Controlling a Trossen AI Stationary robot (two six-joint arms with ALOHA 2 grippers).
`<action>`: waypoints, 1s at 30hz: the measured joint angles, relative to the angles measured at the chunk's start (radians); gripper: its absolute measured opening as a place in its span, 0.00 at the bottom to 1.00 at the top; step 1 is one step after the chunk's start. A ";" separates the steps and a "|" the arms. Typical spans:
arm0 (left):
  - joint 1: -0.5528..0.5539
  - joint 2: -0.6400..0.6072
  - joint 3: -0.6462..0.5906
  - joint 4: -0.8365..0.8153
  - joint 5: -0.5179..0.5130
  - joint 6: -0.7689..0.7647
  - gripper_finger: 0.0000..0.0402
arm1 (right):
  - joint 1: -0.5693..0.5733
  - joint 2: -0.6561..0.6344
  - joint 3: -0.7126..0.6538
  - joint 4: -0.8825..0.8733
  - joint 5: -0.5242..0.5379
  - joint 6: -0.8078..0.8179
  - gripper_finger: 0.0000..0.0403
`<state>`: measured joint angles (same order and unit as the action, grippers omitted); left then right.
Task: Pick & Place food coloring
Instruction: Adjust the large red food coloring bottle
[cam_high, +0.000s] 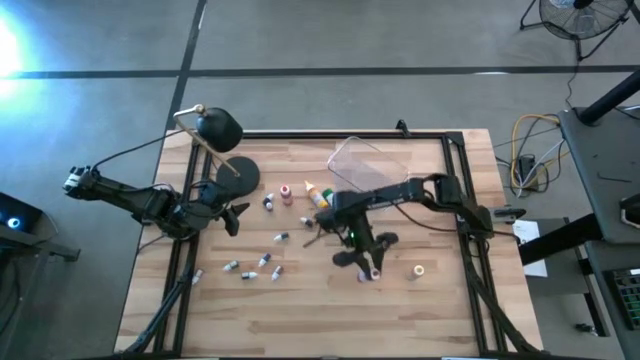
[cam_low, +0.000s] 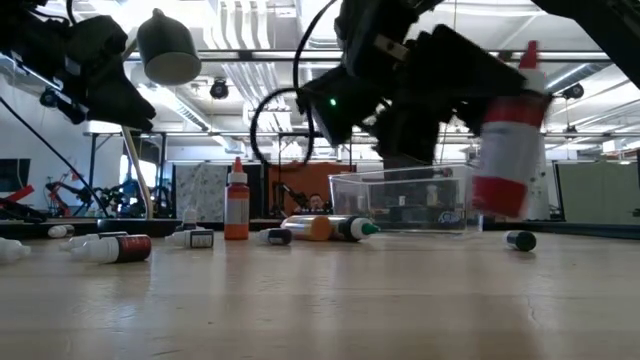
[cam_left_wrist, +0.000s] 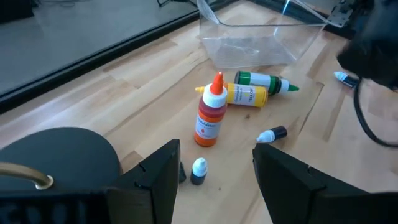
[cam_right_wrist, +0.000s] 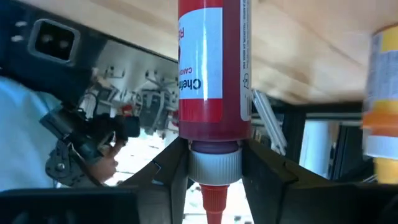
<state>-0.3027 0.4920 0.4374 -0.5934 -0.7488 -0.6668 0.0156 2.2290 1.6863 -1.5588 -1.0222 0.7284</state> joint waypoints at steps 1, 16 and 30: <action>0.000 0.000 0.000 0.000 -0.002 0.009 0.44 | 0.009 0.008 -0.007 -0.003 -0.004 0.007 0.29; 0.000 0.000 0.000 -0.008 -0.005 0.039 0.44 | 0.033 0.033 -0.039 0.015 -0.021 0.079 0.32; 0.000 0.000 0.000 -0.010 -0.005 0.039 0.44 | 0.032 0.030 -0.043 0.030 0.005 0.071 0.42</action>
<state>-0.3027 0.4919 0.4374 -0.6030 -0.7536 -0.6277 0.0479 2.2586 1.6436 -1.5284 -1.0174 0.7992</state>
